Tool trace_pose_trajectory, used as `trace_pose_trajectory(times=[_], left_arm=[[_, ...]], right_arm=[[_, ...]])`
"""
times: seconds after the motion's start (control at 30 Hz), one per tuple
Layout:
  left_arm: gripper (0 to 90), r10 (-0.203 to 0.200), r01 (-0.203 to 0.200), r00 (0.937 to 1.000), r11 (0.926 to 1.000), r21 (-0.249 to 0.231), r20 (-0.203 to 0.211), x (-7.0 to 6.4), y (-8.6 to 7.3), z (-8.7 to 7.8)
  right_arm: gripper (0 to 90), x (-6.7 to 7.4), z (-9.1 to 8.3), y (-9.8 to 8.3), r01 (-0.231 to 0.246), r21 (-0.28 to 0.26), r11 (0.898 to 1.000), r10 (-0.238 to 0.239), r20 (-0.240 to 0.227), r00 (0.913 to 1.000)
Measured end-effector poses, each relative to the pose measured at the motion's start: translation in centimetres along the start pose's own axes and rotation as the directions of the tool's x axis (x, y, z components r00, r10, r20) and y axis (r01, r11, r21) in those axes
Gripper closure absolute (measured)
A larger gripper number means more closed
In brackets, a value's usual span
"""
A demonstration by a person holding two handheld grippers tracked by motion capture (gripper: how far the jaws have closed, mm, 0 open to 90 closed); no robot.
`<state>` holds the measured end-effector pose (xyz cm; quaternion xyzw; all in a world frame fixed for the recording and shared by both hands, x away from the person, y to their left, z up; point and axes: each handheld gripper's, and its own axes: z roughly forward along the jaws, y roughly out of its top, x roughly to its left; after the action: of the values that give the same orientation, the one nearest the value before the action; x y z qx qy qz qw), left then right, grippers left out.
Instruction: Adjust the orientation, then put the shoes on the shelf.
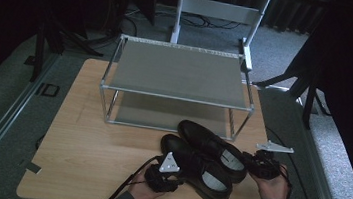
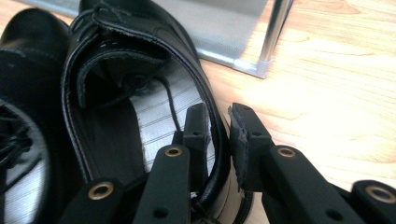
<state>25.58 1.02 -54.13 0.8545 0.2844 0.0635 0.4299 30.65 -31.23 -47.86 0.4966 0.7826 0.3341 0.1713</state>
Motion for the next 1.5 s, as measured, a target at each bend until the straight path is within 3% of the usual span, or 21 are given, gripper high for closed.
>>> trace_pose_trajectory(times=[0.2, 0.4, 0.73, 0.93, 1.07, 1.2, 1.37, 1.47, 1.5], left_arm=[[64.9, 0.005, -0.005, 1.0, 1.0, -0.006, 0.007, -0.4, 0.5, 0.8], [64.9, 0.014, -0.014, 0.9998, 0.9999, -0.001, -0.014, -0.4, 1.1, 1.5], [64.9, 0.009, -0.009, 0.9997, 0.9999, -0.009, -0.024, 0.0, 1.4, 2.0], [64.7, 0.006, -0.007, 0.9997, 0.9999, -0.009, -0.023, 0.1, 1.3, 1.5], [63.5, 0.011, -0.011, 0.9997, 0.9993, -0.037, -0.021, -0.5, 1.4, 0.6], [63.2, 0.046, -0.046, 0.9988, 0.9979, -0.046, -0.018, -1.4, 1.7, 0.0], [62.9, 0.065, -0.066, 0.9978, 0.9972, -0.037, -0.01, -1.8, 1.6, 0.2], [62.8, 0.071, -0.071, 0.9975, 0.9972, -0.025, -0.007, -2.1, 1.4, 0.4], [62.8, 0.074, -0.074, 0.9973, 0.997, -0.023, -0.005, -2.2, 1.4, 0.4]], right_arm=[[77.1, 1.0, -0.5, -0.1, 0.017, 0.059, 0.998, -0.019, 0.038, 0.9991], [76.7, 0.1, -0.6, -0.8, -0.021, 0.048, 0.999, 0.02, 0.026, 0.9995], [75.8, 0.0, -0.8, -1.1, -0.009, 0.053, 0.999, 0.008, 0.034, 0.9994], [70.6, -0.2, -0.9, -1.2, -0.001, 0.031, 1.0, 0.001, 0.017, 0.9999], [65.3, -0.2, -2.3, -0.7, -0.003, -0.046, 0.999, 0.003, 0.006, 1.0], [61.4, -0.1, -4.1, -0.2, 0.024, -0.096, 0.995, -0.026, -0.017, 0.9995], [58.8, 0.4, -4.5, -0.3, 0.068, -0.081, 0.994, -0.073, -0.059, 0.9956], [57.0, 1.8, -4.5, -0.7, 0.143, -0.046, 0.989, -0.146, -0.092, 0.985], [57.0, 1.8, -4.5, -0.7, 0.143, -0.046, 0.989, -0.146, -0.092, 0.985]])
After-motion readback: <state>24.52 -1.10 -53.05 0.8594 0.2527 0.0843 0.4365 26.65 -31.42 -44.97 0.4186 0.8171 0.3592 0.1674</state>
